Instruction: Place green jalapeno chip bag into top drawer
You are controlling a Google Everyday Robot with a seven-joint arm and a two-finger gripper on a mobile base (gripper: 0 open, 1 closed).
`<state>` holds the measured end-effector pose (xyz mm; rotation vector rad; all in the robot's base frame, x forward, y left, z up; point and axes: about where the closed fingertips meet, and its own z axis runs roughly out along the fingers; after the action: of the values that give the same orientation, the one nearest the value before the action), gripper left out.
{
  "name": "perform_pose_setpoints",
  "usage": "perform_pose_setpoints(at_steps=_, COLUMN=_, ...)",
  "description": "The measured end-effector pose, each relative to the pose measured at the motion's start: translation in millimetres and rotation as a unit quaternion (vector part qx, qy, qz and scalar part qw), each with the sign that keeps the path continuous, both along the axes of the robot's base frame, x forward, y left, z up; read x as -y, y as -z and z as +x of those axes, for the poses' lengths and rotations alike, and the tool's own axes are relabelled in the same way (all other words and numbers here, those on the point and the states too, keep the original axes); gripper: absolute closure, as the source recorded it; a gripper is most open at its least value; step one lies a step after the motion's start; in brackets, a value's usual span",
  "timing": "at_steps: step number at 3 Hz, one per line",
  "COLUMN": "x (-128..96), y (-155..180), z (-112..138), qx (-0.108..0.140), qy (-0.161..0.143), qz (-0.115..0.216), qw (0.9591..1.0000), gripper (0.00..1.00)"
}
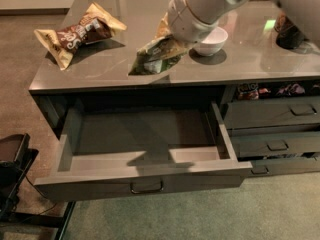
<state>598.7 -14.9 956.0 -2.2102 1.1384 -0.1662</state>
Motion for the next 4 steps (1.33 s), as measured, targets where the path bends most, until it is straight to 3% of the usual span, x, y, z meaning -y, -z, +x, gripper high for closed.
perform_pose_setpoints(at_steps=1, x=19, y=-10, z=-50, qx=-0.031, qy=-0.067, qz=0.035, qw=0.9966, gripper=1.0)
perform_pose_setpoints(at_steps=2, x=16, y=-11, z=-85, qx=-0.074, qy=-0.109, qz=0.052, qw=0.9899, gripper=1.0)
perform_pose_setpoints(at_steps=3, x=12, y=-15, z=-82, qx=-0.064, qy=-0.12, qz=0.034, qw=0.9901, gripper=1.0)
perform_pose_setpoints(at_steps=4, x=12, y=-4, z=-97, qx=-0.056, qy=-0.136, qz=0.027, qw=0.9887, gripper=1.0)
